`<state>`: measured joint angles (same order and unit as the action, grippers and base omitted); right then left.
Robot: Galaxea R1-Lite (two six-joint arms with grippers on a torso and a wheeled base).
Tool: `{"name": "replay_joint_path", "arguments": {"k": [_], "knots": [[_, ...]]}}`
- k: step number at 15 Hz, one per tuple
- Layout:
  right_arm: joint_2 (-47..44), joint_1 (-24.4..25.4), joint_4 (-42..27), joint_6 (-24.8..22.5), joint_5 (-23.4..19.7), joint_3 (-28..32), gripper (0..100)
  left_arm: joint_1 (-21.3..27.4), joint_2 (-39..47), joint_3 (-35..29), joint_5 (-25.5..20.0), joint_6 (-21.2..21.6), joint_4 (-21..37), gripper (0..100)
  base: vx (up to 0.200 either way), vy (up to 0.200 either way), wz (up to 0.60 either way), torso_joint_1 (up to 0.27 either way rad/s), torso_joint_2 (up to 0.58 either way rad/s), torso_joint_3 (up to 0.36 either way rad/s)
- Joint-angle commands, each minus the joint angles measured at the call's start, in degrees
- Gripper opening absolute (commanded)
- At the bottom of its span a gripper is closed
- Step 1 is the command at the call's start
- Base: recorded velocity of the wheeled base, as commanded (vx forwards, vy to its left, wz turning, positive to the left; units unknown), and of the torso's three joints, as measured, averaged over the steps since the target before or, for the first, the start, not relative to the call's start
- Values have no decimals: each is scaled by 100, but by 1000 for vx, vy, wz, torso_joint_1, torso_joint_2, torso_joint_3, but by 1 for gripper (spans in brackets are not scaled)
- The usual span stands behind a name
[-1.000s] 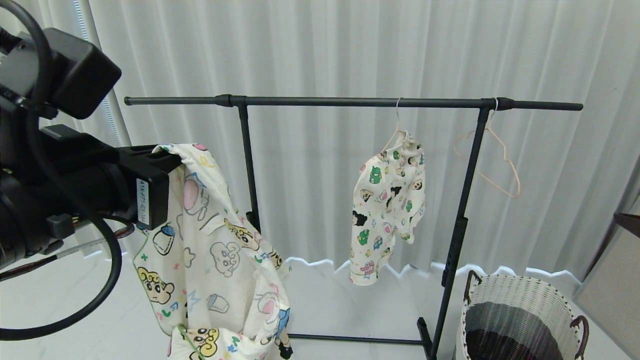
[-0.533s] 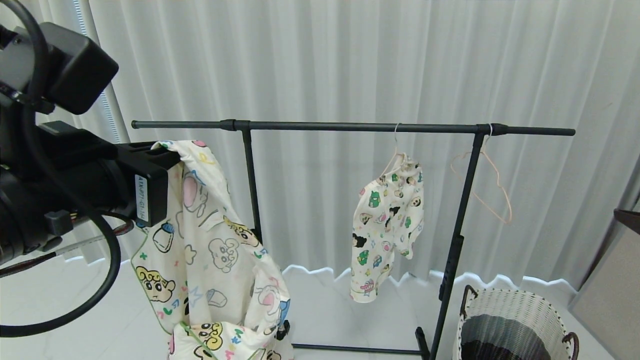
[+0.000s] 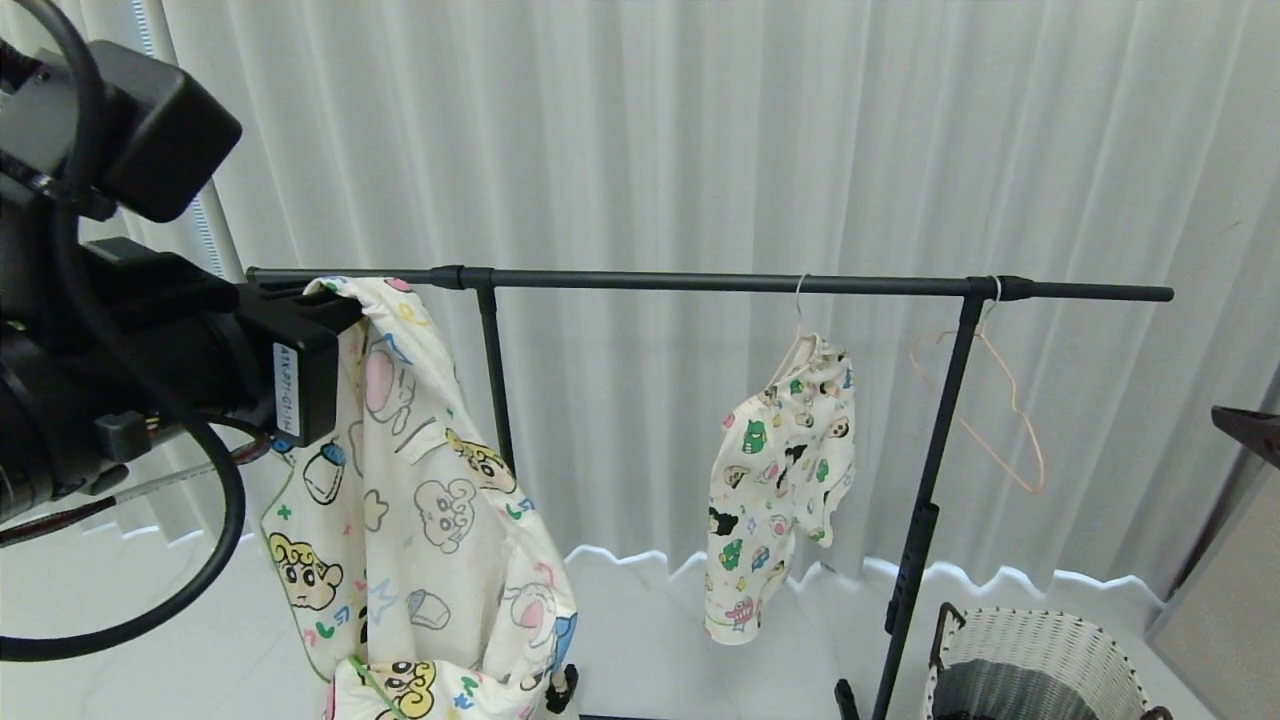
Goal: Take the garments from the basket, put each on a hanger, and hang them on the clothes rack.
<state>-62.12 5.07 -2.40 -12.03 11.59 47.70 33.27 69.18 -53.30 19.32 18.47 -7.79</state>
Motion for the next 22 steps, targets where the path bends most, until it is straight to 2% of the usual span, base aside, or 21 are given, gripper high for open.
{"name": "replay_joint_path", "arguments": {"k": [1,8,12,16,18,20,22], "knots": [[-98,3,3,-1,1,2,100,4,8,-5,1,-1,-12,0,200,0,0,22,7,-7],[-494,-147,117,210,-8,20,100,4,8,-49,-16,-1,-12,0,200,0,0,4,1,2],[-687,-331,100,263,-368,-77,100,39,16,-40,-16,-1,-12,0,200,0,0,2,1,0],[-1425,-1131,135,298,-764,-191,100,268,-10,-67,1,157,-30,0,0,0,0,0,0,0],[-1935,-1272,170,500,-887,-182,100,303,-19,-76,10,306,-38,0,0,0,0,0,0,0],[-2524,-1245,706,878,-1010,-191,100,303,-10,-76,19,333,-135,0,0,0,0,0,0,0],[-3060,-1254,1295,913,-1212,-173,100,303,-10,-84,19,333,-153,0,0,0,0,0,0,0]]}}
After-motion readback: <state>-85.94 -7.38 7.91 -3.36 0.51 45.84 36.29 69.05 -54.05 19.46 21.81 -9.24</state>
